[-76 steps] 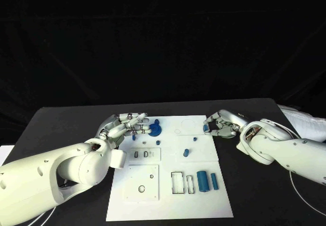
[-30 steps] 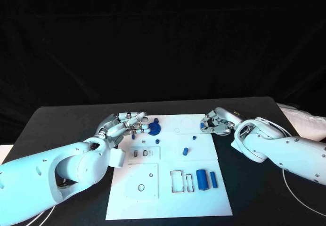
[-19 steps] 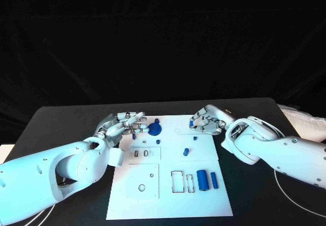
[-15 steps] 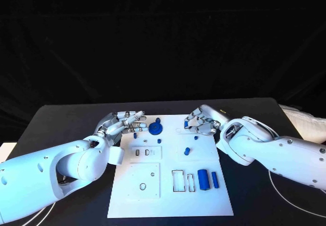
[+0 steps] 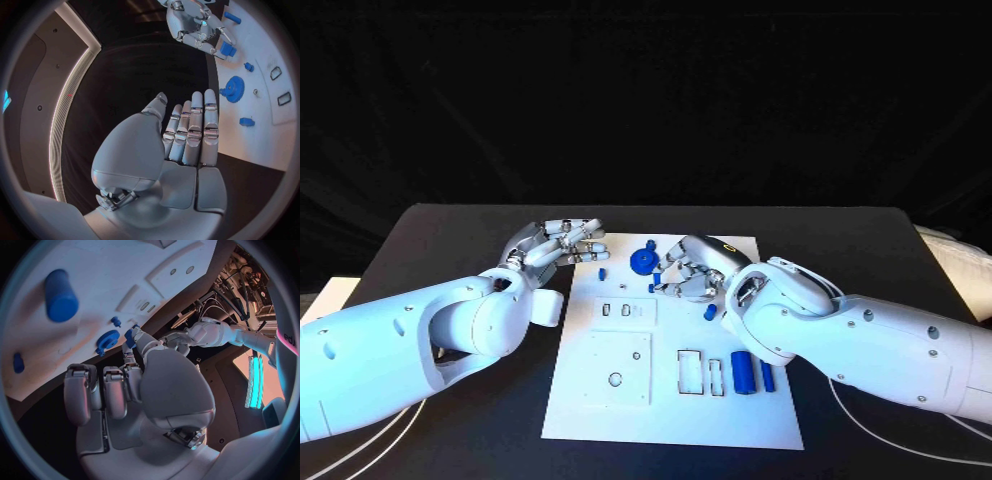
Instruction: Assemble the parts on the task board
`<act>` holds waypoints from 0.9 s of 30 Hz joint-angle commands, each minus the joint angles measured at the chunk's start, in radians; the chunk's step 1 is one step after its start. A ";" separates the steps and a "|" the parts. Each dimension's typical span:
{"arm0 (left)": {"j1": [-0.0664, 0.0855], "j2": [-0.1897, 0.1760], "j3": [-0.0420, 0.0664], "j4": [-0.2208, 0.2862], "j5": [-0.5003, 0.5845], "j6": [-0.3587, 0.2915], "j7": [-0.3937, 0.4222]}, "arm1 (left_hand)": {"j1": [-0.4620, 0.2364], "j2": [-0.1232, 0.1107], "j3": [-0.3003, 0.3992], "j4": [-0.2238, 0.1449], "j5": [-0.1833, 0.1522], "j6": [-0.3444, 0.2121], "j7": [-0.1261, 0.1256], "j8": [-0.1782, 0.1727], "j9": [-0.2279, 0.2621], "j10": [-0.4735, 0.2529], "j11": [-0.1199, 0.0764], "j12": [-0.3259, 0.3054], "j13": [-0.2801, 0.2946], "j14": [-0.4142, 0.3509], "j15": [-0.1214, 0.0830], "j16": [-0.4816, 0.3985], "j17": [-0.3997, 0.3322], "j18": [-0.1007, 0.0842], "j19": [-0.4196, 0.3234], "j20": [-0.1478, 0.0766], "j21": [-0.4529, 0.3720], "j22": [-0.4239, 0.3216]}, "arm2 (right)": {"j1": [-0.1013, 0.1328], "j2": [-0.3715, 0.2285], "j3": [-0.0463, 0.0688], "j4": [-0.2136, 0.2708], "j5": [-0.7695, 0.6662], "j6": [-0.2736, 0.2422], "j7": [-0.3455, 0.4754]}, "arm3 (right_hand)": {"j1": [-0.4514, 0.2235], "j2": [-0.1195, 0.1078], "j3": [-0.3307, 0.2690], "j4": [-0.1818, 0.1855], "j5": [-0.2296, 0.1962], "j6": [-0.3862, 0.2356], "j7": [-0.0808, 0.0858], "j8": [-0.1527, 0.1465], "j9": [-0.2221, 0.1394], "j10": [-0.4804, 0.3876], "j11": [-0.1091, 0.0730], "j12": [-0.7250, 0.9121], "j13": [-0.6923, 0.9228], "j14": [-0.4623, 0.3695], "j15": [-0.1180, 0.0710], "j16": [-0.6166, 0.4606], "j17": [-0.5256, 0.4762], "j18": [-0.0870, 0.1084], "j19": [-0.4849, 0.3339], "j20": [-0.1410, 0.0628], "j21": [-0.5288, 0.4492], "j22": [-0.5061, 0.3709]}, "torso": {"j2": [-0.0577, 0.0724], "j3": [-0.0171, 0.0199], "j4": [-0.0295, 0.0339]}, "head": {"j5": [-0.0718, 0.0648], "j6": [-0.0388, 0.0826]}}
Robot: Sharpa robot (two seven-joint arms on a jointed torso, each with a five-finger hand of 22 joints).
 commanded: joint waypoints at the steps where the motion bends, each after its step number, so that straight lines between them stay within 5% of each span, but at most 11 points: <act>1: 0.001 0.000 0.001 -0.003 0.014 0.014 0.023 | 0.001 0.004 -0.002 -0.005 -0.004 0.002 0.005 -0.006 0.000 0.003 0.002 -0.006 -0.001 -0.003 0.002 -0.004 0.001 0.010 0.006 0.000 -0.006 -0.002 | -0.010 0.017 -0.001 -0.004 -0.065 0.040 -0.050 | -0.002 0.013 0.006 0.000 0.004 0.014 -0.013 0.002 0.005 0.022 -0.009 0.000 0.145 0.101 -0.008 0.002 0.250 -0.012 0.009 -0.010 0.005 0.068 | -0.004 -0.0060 0.0081 | 0.004 -0.008; 5: 0.001 0.000 0.001 -0.002 0.016 0.015 0.023 | 0.001 0.004 -0.002 -0.005 -0.004 0.002 0.005 -0.006 0.000 0.003 0.002 -0.006 -0.001 -0.003 0.002 -0.004 0.001 0.010 0.006 0.000 -0.006 -0.002 | -0.029 0.045 -0.005 -0.014 -0.082 0.056 -0.060 | -0.002 0.014 0.006 0.000 0.006 0.014 -0.013 0.002 0.005 0.021 -0.008 -0.002 0.144 0.101 -0.008 0.001 0.247 -0.012 0.009 -0.010 0.005 0.068 | -0.005 -0.0093 0.0106 | 0.008 -0.014; 9: 0.001 -0.001 0.001 0.000 0.016 0.015 0.023 | 0.001 0.004 -0.002 -0.005 -0.004 0.002 0.005 -0.006 0.000 0.003 0.002 -0.006 -0.001 -0.003 0.002 -0.004 0.001 0.010 0.006 0.000 -0.006 -0.002 | -0.038 0.063 -0.008 -0.025 -0.086 0.063 -0.064 | -0.006 0.014 0.007 0.000 0.008 0.012 -0.012 0.000 0.005 0.020 -0.008 -0.004 0.143 0.100 -0.008 0.000 0.245 -0.011 0.008 -0.011 0.005 0.068 | -0.003 -0.0062 0.0075 | 0.012 -0.013; 27: 0.001 0.000 0.001 0.009 0.017 0.018 0.020 | 0.001 0.004 -0.002 -0.005 -0.004 0.002 0.005 -0.006 0.000 0.003 0.002 -0.006 -0.001 -0.003 0.002 -0.004 0.001 0.010 0.006 0.000 -0.006 -0.002 | -0.048 0.096 -0.023 -0.049 -0.096 0.100 -0.074 | -0.017 0.010 0.007 0.001 0.011 0.005 -0.009 -0.005 0.004 0.018 -0.006 -0.008 0.142 0.100 -0.006 -0.001 0.243 -0.011 0.008 -0.010 0.004 0.067 | -0.003 -0.0042 0.0062 | 0.011 -0.025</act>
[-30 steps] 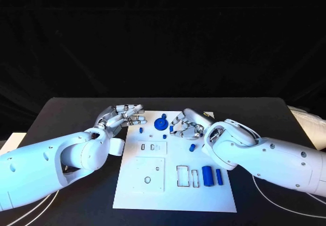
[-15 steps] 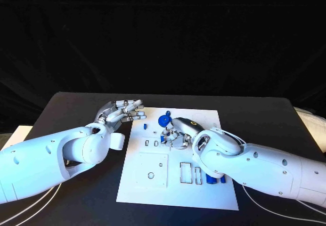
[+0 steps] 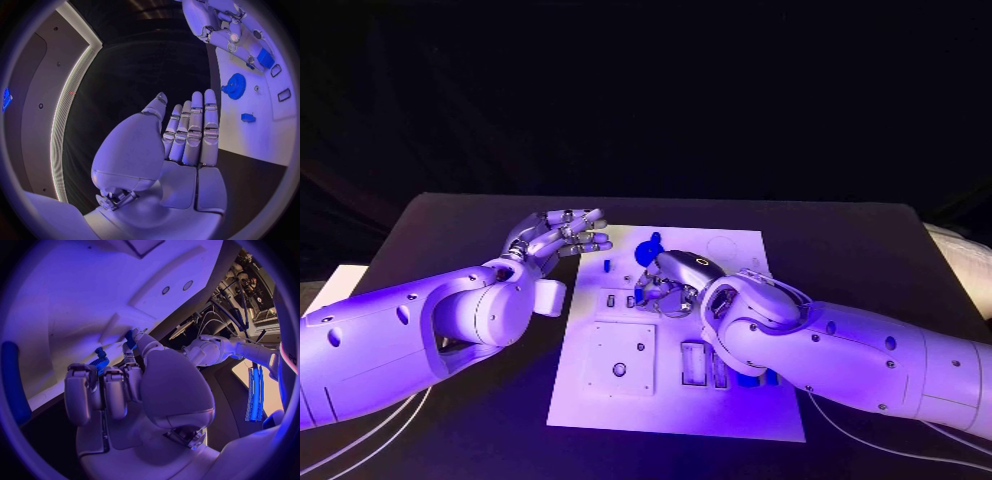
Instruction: Assemble the parts on the task board
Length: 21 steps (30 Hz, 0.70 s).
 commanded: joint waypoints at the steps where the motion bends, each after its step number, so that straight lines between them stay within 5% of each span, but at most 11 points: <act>1: 0.001 0.001 0.001 0.004 0.004 0.018 0.012 | 0.001 0.004 -0.002 -0.005 -0.004 0.002 0.005 -0.006 0.000 0.003 0.002 -0.006 -0.001 -0.003 0.002 -0.004 0.002 0.010 0.006 0.000 -0.006 -0.002 | -0.007 0.001 -0.006 -0.004 -0.019 0.051 -0.021 | -0.008 0.001 0.007 0.001 0.005 0.010 -0.004 0.005 0.000 0.018 -0.006 -0.004 0.141 0.100 -0.006 -0.001 0.243 -0.011 0.008 -0.003 0.004 0.067 | -0.001 0.0000 -0.0003 | 0.001 -0.003; 21: 0.001 0.001 0.001 0.003 0.004 0.021 0.008 | 0.003 0.005 -0.001 -0.007 -0.004 0.002 0.005 -0.006 0.000 0.003 0.001 -0.007 -0.001 -0.002 0.002 -0.006 0.003 0.010 0.007 0.000 -0.007 -0.002 | -0.013 -0.020 -0.006 0.024 -0.043 0.062 -0.029 | -0.014 -0.005 0.007 0.000 0.009 0.008 -0.003 0.002 0.000 0.017 -0.005 -0.004 0.142 0.100 -0.005 -0.001 0.243 -0.011 0.008 -0.002 0.004 0.067 | 0.000 0.0002 0.0004 | 0.002 -0.011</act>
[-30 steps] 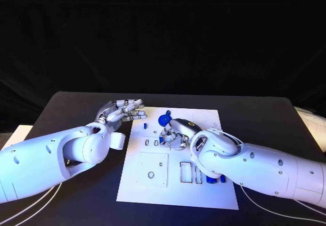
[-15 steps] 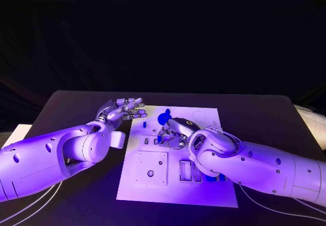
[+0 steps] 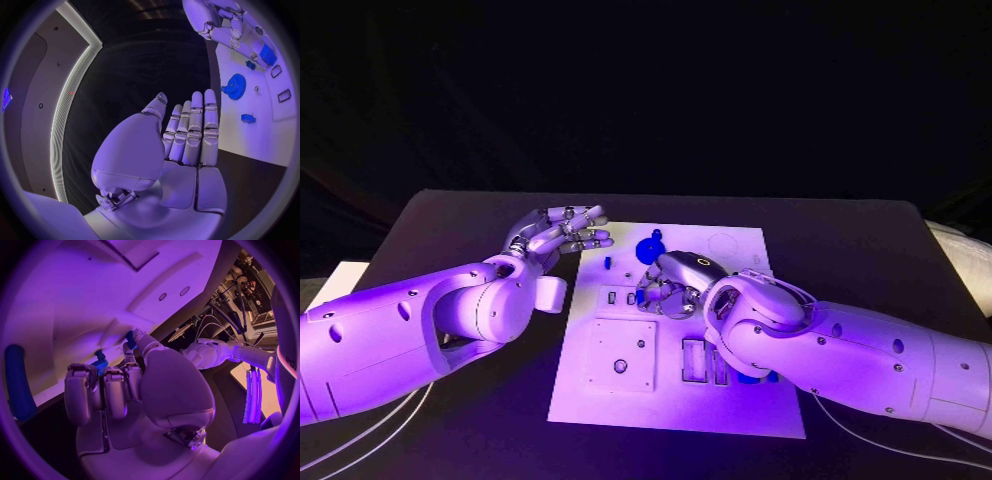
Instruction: Assemble the parts on the task board
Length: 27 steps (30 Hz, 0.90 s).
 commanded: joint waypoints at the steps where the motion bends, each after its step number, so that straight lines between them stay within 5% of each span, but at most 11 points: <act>1: 0.001 0.001 0.001 0.002 0.003 0.020 0.009 | 0.003 0.005 -0.001 -0.007 -0.004 0.002 0.005 -0.006 0.000 0.003 0.001 -0.007 -0.001 -0.002 0.002 -0.006 0.001 0.010 0.007 0.000 -0.007 -0.002 | -0.007 -0.004 -0.006 0.000 -0.017 0.045 -0.028 | -0.011 -0.001 0.008 0.001 0.006 0.010 -0.001 0.002 0.002 0.017 -0.005 -0.004 0.141 0.100 -0.005 -0.001 0.242 -0.011 0.008 -0.002 0.004 0.066 | 0.000 -0.0004 0.0007 | -0.001 -0.001; 27: 0.001 0.002 0.001 0.003 0.003 0.026 0.001 | 0.002 0.005 -0.001 -0.008 -0.005 0.002 0.006 -0.007 0.000 0.003 0.002 -0.008 -0.001 -0.002 0.002 -0.007 0.002 0.010 0.007 0.000 -0.008 -0.002 | -0.008 -0.002 -0.006 -0.001 -0.028 0.031 -0.045 | -0.059 -0.045 -0.008 0.009 0.008 -0.076 0.031 -0.024 -0.017 -0.020 0.022 -0.075 0.099 0.098 0.016 -0.004 0.235 -0.011 0.007 0.015 0.002 0.064 | 0.000 -0.0012 0.0011 | -0.004 0.000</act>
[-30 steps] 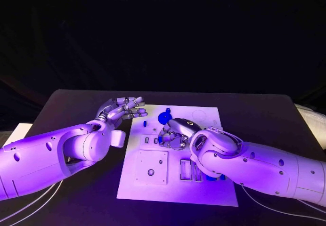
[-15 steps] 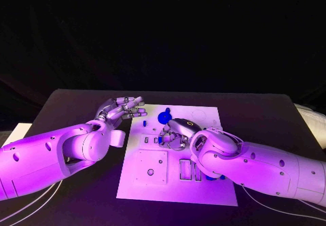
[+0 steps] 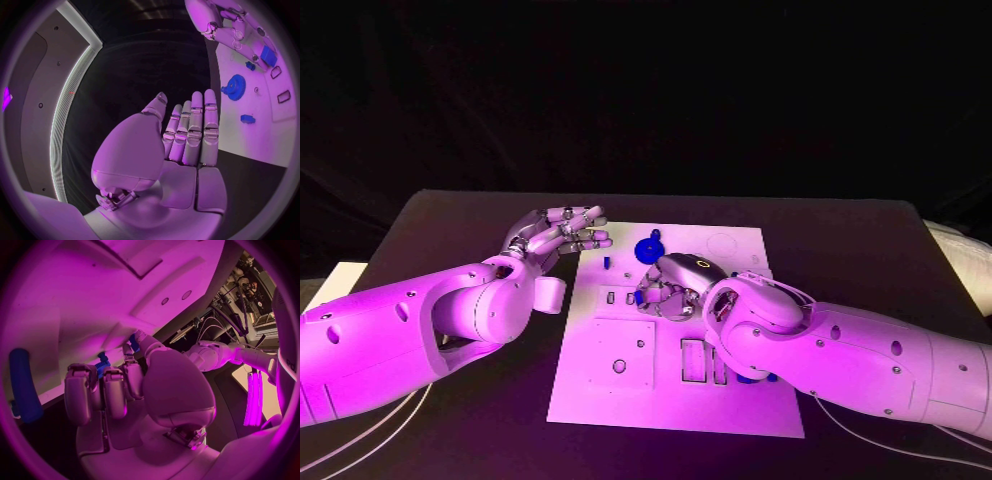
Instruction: Assemble the parts on the task board
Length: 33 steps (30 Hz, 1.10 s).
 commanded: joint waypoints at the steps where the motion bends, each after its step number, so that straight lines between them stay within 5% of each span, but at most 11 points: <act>1: 0.001 0.001 0.001 0.003 0.002 0.023 0.003 | 0.002 0.005 0.002 -0.005 -0.005 0.002 0.006 -0.007 0.000 0.003 0.002 -0.003 -0.001 -0.002 0.002 -0.007 0.001 0.010 0.008 0.000 -0.003 -0.001 | -0.004 0.000 -0.003 -0.003 -0.011 0.024 -0.021 | -0.001 -0.008 -0.004 0.005 -0.005 -0.007 0.000 -0.004 0.000 -0.005 0.006 -0.007 0.098 0.098 0.009 -0.004 0.235 -0.011 0.007 0.008 0.001 0.064 | 0.000 0.0000 0.0001 | 0.000 0.001; 14: 0.001 0.001 0.001 0.003 0.002 0.025 -0.001 | 0.001 0.004 0.001 -0.006 -0.005 0.000 0.006 -0.008 -0.001 0.002 0.003 -0.004 -0.002 -0.003 0.003 -0.008 0.002 0.010 0.008 0.000 -0.005 -0.001 | -0.004 -0.001 -0.003 0.000 -0.012 0.000 -0.018 | -0.024 -0.026 -0.021 0.016 -0.025 -0.022 0.004 -0.002 -0.001 -0.012 0.012 -0.022 0.088 0.097 0.015 -0.006 0.231 -0.010 0.005 0.015 0.000 0.062 | 0.000 0.0000 -0.0001 | 0.000 0.001; 20: 0.001 0.002 0.001 0.000 -0.010 0.025 -0.020 | 0.000 0.004 0.001 -0.007 -0.005 -0.001 0.007 -0.009 -0.001 0.001 0.003 -0.005 -0.002 -0.001 0.003 -0.008 0.003 0.010 0.010 0.000 -0.005 -0.001 | -0.005 -0.016 -0.003 0.018 -0.021 -0.059 -0.009 | -0.050 -0.058 -0.070 0.037 -0.058 -0.071 0.012 -0.004 -0.006 -0.052 0.019 -0.096 0.041 0.095 0.021 -0.010 0.223 -0.009 0.001 0.021 -0.004 0.056 | 0.000 0.0015 -0.0007 | 0.001 0.002; 23: 0.001 0.002 0.001 -0.003 -0.065 0.017 -0.065 | -0.012 0.005 -0.004 -0.008 -0.005 0.004 -0.001 -0.009 0.000 0.020 -0.009 0.001 0.001 0.068 -0.017 0.023 0.031 0.012 0.074 -0.018 0.025 0.014 | -0.005 -0.040 0.001 0.045 -0.025 -0.114 0.016 | -0.043 -0.067 -0.097 0.048 -0.064 -0.088 0.015 -0.003 -0.006 -0.064 0.022 -0.116 0.027 0.095 0.024 -0.012 0.220 -0.009 0.000 0.024 -0.006 0.053 | 0.000 0.0026 -0.0019 | 0.003 0.004; 27: 0.001 0.001 0.001 -0.008 -0.186 0.018 -0.180 | -0.043 -0.002 -0.019 0.007 -0.007 0.052 -0.045 0.012 0.010 0.141 -0.063 0.054 0.031 0.263 -0.077 0.159 0.123 0.015 0.227 -0.073 0.114 0.059 | 0.000 -0.089 0.015 0.090 -0.009 -0.152 0.065 | -0.028 -0.070 -0.117 0.059 -0.062 -0.096 0.017 -0.002 -0.005 -0.066 0.024 -0.120 0.023 0.094 0.026 -0.012 0.220 -0.009 0.000 0.026 -0.006 0.054 | -0.003 0.0024 -0.0043 | 0.004 0.006; 28: 0.001 0.001 0.001 -0.009 -0.224 0.026 -0.223 | -0.048 -0.003 -0.020 0.012 -0.006 0.064 -0.057 0.018 0.013 0.171 -0.082 0.070 0.042 0.304 -0.093 0.217 0.166 0.013 0.274 -0.093 0.149 0.079 | 0.003 -0.105 0.018 0.103 0.003 -0.155 0.085 | -0.022 -0.071 -0.123 0.062 -0.062 -0.098 0.017 -0.001 -0.005 -0.067 0.025 -0.121 0.021 0.094 0.026 -0.012 0.220 -0.008 -0.001 0.027 -0.006 0.053 | -0.004 0.0022 -0.0042 | 0.004 0.005; 31: 0.002 -0.003 0.001 -0.006 -0.344 0.076 -0.378 | -0.073 -0.005 -0.033 0.034 -0.007 0.095 -0.090 0.037 0.024 0.252 -0.114 0.142 0.099 0.339 -0.126 0.767 0.680 0.001 0.342 -0.127 0.266 0.172 | 0.023 -0.160 0.026 0.140 0.070 -0.141 0.166 | 0.006 -0.062 -0.126 0.065 -0.059 -0.103 0.018 -0.001 -0.004 -0.071 0.025 -0.126 0.016 0.093 0.027 -0.014 0.216 -0.007 -0.003 0.028 -0.008 0.049 | -0.010 0.0044 -0.0061 | 0.008 0.002; 32: 0.006 -0.005 0.001 -0.004 -0.421 0.109 -0.461 | -0.088 -0.007 -0.046 0.044 -0.006 0.103 -0.101 0.052 0.033 0.275 -0.129 0.207 0.153 0.349 -0.134 1.002 0.908 -0.025 0.369 -0.138 0.455 0.372 | 0.038 -0.189 0.028 0.157 0.118 -0.130 0.211 | 0.019 -0.056 -0.125 0.063 -0.056 -0.103 0.018 0.000 -0.004 -0.074 0.025 -0.131 0.012 0.091 0.027 -0.019 0.206 -0.006 -0.007 0.028 -0.012 0.042 | -0.014 0.0061 -0.0092 | 0.009 0.000; 33: 0.011 -0.006 0.001 -0.002 -0.472 0.131 -0.513 | -0.095 -0.009 -0.055 0.050 -0.007 0.103 -0.104 0.062 0.038 0.278 -0.138 0.258 0.197 0.350 -0.131 1.106 1.013 -0.037 0.372 -0.148 0.562 0.489 | 0.048 -0.207 0.029 0.167 0.148 -0.125 0.235 | 0.031 -0.051 -0.122 0.060 -0.052 -0.103 0.018 0.000 -0.003 -0.079 0.025 -0.138 0.007 0.088 0.027 -0.025 0.195 -0.004 -0.013 0.028 -0.018 0.031 | -0.015 0.0073 -0.0109 | 0.011 0.000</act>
